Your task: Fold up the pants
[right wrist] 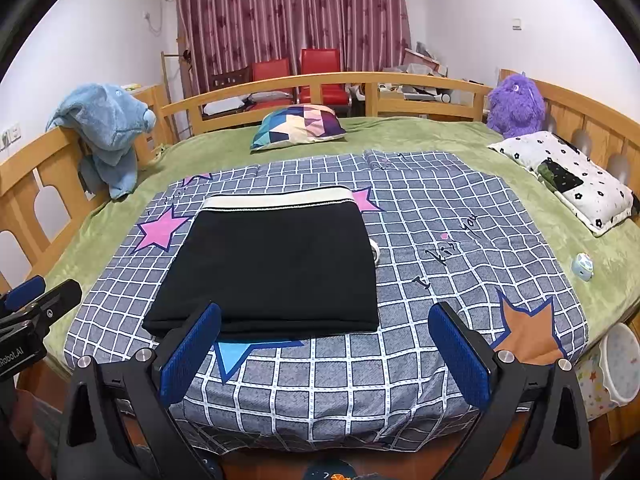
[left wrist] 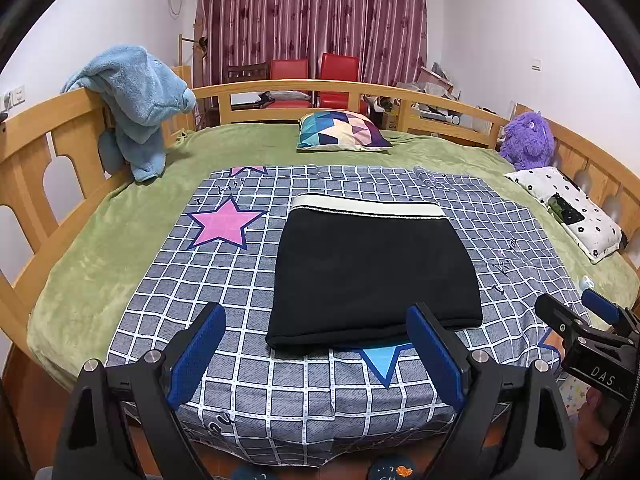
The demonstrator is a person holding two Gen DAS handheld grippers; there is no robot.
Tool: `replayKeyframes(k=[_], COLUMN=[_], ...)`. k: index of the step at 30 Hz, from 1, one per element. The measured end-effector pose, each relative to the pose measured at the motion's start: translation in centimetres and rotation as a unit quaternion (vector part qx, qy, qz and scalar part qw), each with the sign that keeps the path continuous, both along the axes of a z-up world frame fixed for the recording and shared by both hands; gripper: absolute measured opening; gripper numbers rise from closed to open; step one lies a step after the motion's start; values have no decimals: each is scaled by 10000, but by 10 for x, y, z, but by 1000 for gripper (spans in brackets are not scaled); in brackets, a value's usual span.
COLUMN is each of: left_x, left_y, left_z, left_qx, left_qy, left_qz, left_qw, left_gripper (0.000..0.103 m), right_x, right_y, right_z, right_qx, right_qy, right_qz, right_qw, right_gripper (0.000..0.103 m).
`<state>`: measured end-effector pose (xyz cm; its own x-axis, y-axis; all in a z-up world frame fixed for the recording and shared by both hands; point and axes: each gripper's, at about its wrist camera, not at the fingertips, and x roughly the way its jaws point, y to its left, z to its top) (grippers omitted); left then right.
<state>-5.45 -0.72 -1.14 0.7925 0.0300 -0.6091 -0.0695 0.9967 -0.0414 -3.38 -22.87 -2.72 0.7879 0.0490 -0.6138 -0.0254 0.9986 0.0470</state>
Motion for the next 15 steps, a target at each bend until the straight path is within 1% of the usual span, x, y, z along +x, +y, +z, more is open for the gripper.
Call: replayKeyframes(k=[15], left_x=[1], left_y=[0], left_z=[1], left_qx=[12], left_qy=[10], left_qz=[17], left_qw=[10000], left_gripper=[92], right_x=[1], right_y=[-1], right_z=[-2], right_qx=[16], right_qy=[-4], right_qz=[-10], right_qw=[10000], right_gripper=[102])
